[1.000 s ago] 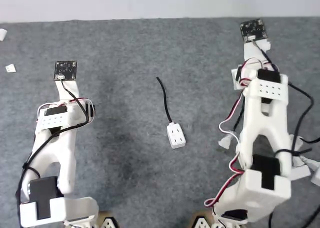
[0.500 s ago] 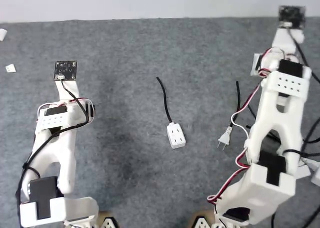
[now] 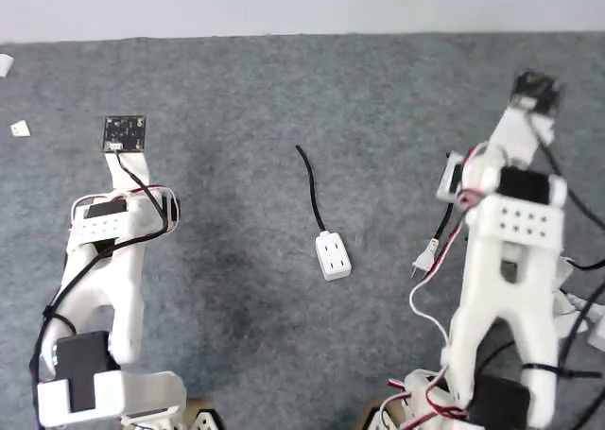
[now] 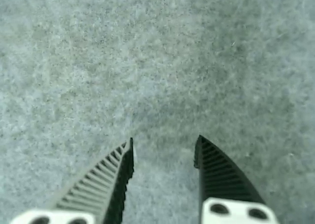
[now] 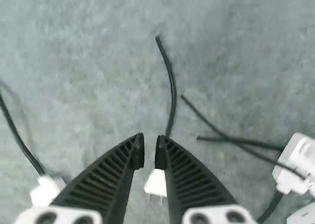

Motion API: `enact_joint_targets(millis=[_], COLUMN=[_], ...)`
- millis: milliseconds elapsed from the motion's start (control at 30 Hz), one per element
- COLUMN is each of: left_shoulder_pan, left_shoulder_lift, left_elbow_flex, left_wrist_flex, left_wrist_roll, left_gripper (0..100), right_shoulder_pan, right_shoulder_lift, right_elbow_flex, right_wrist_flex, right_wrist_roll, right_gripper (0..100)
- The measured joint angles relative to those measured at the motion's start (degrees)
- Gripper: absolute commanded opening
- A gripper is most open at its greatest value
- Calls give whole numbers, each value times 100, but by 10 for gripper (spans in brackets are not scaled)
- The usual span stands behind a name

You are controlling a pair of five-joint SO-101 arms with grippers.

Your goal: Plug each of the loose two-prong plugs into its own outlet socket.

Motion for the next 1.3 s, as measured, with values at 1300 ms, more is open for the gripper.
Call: enact_joint_targets(millis=[1300], left_shoulder_pan=[-695], left_shoulder_lift=[35], left_elbow_flex=[0], left_wrist_flex=[0], left_wrist_roll=[0], left_gripper=[195], right_shoulder_pan=[-334], right_shoulder_lift=[791], right_elbow_flex=[2382], right_wrist_flex=[-1934], right_wrist_roll=[-185], right_gripper=[117])
